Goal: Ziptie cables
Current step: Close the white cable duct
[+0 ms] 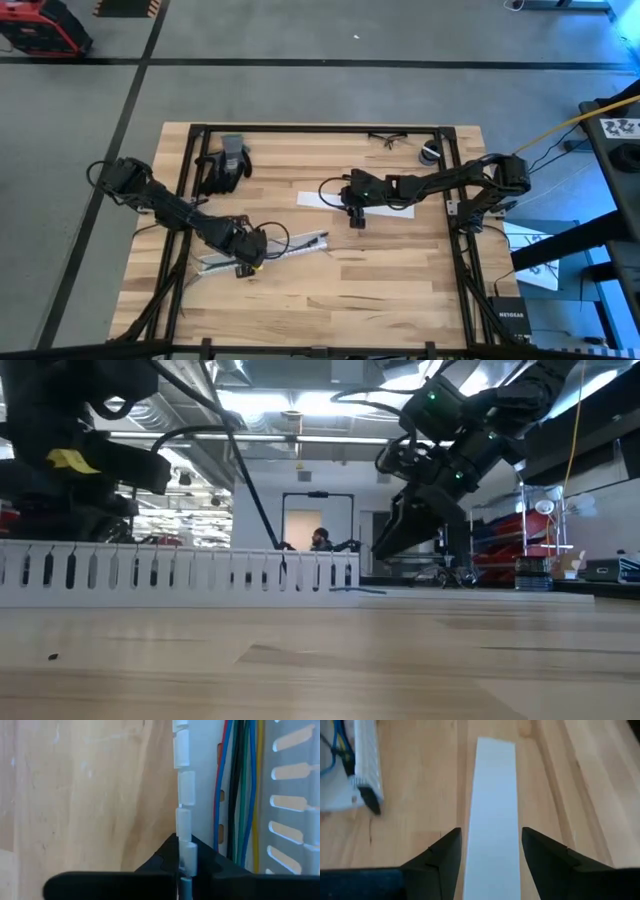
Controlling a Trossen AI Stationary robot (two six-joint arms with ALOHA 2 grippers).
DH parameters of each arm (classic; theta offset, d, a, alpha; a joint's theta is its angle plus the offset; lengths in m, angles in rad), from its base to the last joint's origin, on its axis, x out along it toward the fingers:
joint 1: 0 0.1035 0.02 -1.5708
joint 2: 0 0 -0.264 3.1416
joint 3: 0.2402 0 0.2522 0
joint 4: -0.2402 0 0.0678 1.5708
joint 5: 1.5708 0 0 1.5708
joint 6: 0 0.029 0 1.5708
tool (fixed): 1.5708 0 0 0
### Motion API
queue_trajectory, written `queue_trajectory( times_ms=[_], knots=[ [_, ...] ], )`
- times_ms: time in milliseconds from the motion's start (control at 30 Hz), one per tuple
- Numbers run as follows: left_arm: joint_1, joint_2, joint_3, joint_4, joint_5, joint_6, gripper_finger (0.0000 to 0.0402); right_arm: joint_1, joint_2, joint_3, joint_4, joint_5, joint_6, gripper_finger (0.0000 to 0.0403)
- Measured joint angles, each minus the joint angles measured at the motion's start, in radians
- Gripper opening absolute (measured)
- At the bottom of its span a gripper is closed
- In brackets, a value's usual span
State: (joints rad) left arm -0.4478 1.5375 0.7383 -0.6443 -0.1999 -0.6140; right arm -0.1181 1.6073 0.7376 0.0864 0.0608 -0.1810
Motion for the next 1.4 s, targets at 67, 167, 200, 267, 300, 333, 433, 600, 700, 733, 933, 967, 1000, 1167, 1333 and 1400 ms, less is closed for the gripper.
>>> queue_trajectory(
  times_ms=[67, 167, 200, 267, 300, 333, 433, 600, 700, 733, 933, 967, 1000, 1167, 1333, 1400],
  knots=[
    [0.001, 0.000, 0.000, 0.002, -0.001, -0.010, 0.0039, -0.004, 0.000, 0.000, 0.032, 0.000, 0.022, 0.0211],
    [0.013, 0.000, -0.001, -0.001, 0.001, -0.034, 0.0076, -0.024, 0.000, 0.000, 0.057, -0.001, 0.074, 0.0244],
    [0.017, 0.000, -0.002, -0.001, 0.001, -0.034, 0.0089, -0.032, 0.000, 0.000, 0.062, 0.000, 0.090, 0.0258],
    [0.025, 0.000, -0.002, -0.001, 0.002, -0.038, 0.0114, -0.049, 0.013, 0.001, 0.092, 0.000, 0.106, 0.0285],
    [0.026, 0.000, -0.002, -0.001, 0.002, -0.038, 0.0125, -0.057, 0.021, 0.001, 0.100, -0.001, 0.106, 0.0298],
    [0.027, 0.000, -0.002, 0.001, 0.002, -0.038, 0.0135, -0.063, 0.036, 0.001, 0.117, -0.010, 0.100, 0.0310],
    [0.031, 0.001, -0.002, 0.009, 0.006, -0.036, 0.0156, -0.081, 0.089, 0.002, 0.207, -0.068, 0.089, 0.0333],
    [0.031, 0.001, -0.002, 0.014, 0.006, -0.072, 0.0168, -0.080, 0.202, 0.047, 0.272, -0.105, 0.040, 0.0334],
    [0.031, 0.001, -0.002, 0.014, 0.007, -0.080, 0.0168, -0.080, 0.259, 0.092, 0.280, -0.107, 0.023, 0.0322],
    [0.031, 0.001, -0.002, 0.014, 0.006, -0.080, 0.0168, -0.080, 0.278, 0.110, 0.283, -0.109, 0.023, 0.0317],
    [0.031, 0.002, -0.002, 0.014, 0.006, -0.080, 0.0169, -0.081, 0.374, 0.188, 0.231, -0.138, 0.054, 0.0289],
    [0.031, 0.002, -0.002, 0.014, 0.005, -0.080, 0.0169, -0.081, 0.381, 0.193, 0.228, -0.138, 0.055, 0.0286],
    [0.031, 0.002, -0.002, 0.014, 0.005, -0.080, 0.0169, -0.081, 0.389, 0.196, 0.228, -0.143, 0.059, 0.0283],
    [0.031, 0.002, -0.002, 0.017, 0.003, -0.079, 0.0169, -0.082, 0.416, 0.200, 0.231, -0.175, 0.088, 0.0269],
    [0.031, 0.003, -0.002, 0.036, 0.003, -0.078, 0.0169, -0.082, 0.444, 0.201, 0.230, -0.179, 0.094, 0.0242],
    [0.031, 0.003, -0.002, 0.036, 0.003, -0.078, 0.0169, -0.081, 0.444, 0.201, 0.229, -0.175, 0.093, 0.0228]
  ],
)
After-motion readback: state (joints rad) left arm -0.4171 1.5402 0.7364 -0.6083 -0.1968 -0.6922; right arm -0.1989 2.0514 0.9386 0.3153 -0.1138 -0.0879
